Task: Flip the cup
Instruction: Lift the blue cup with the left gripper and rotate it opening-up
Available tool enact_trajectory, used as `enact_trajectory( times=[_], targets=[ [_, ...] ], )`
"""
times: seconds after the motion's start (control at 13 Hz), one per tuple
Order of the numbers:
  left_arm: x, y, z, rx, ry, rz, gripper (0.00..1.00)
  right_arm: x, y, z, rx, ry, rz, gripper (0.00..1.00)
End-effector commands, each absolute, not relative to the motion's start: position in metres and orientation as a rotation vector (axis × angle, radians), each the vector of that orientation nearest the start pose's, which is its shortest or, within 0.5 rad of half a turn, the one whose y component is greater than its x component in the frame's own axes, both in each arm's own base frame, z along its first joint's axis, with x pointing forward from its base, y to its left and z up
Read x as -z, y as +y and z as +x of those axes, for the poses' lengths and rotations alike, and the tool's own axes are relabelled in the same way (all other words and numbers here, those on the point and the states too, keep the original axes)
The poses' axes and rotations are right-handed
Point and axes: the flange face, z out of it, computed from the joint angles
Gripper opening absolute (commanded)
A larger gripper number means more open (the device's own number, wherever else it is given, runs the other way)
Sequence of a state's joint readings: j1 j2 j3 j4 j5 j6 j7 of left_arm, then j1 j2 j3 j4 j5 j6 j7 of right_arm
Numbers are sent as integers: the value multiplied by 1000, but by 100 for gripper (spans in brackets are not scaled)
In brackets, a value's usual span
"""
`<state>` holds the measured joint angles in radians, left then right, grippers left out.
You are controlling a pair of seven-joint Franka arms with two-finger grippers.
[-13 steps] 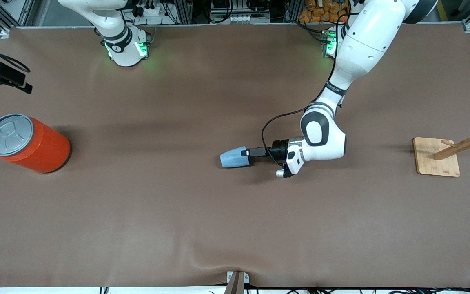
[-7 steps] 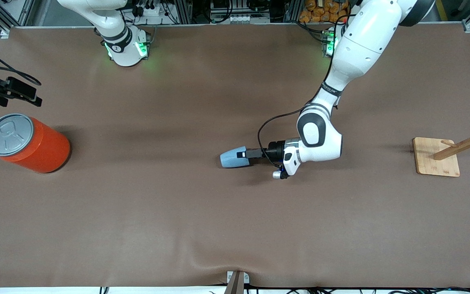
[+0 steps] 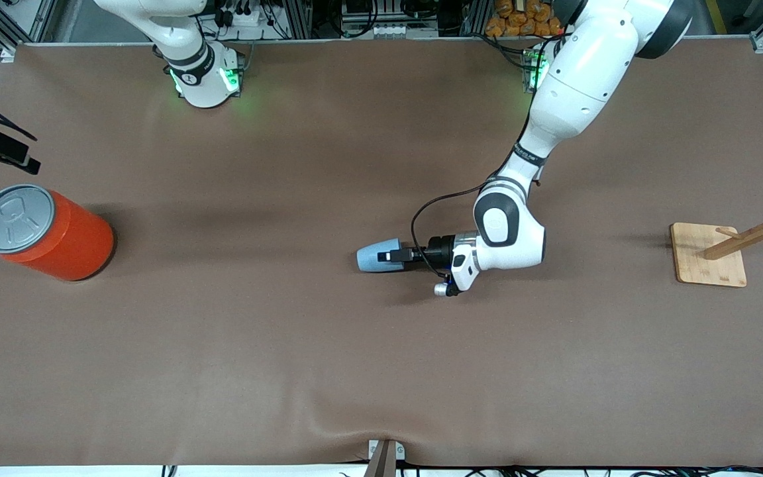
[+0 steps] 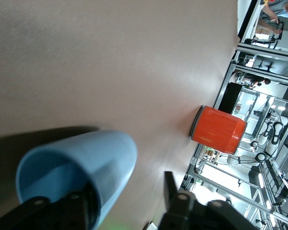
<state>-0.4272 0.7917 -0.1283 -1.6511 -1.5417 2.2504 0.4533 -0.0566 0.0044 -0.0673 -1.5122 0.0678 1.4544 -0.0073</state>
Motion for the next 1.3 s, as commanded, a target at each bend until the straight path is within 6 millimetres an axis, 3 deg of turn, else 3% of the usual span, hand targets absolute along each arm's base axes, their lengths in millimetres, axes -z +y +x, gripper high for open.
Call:
enact_trajectory(
  times=[0.0,0.15,0.46,0.61,0.77,1.0,1.15,1.23],
  targets=[
    [-160,-371,577,226,245,1999,0,-645,-60,536,-85,157,-3086,100],
    [-167,-369,582,243,215,2046,0,-644,-55,538,-81,155,-3087,100],
    [-222,-378,599,308,253,2139,0,-643,-48,542,-75,149,-3071,100],
    [-234,-380,599,308,259,2137,0,-645,-38,542,-72,121,-3083,100],
    [-253,-379,600,316,233,2169,0,-638,-45,543,-95,111,-3106,100],
    [-308,-371,598,277,186,2396,0,-635,-45,542,-128,-125,-3169,100],
    [-342,-367,595,281,224,2529,0,-634,-46,541,-144,-115,-3172,100],
    [-357,-354,599,240,211,2601,0,-634,-45,539,-156,-109,-3162,100]
  ],
)
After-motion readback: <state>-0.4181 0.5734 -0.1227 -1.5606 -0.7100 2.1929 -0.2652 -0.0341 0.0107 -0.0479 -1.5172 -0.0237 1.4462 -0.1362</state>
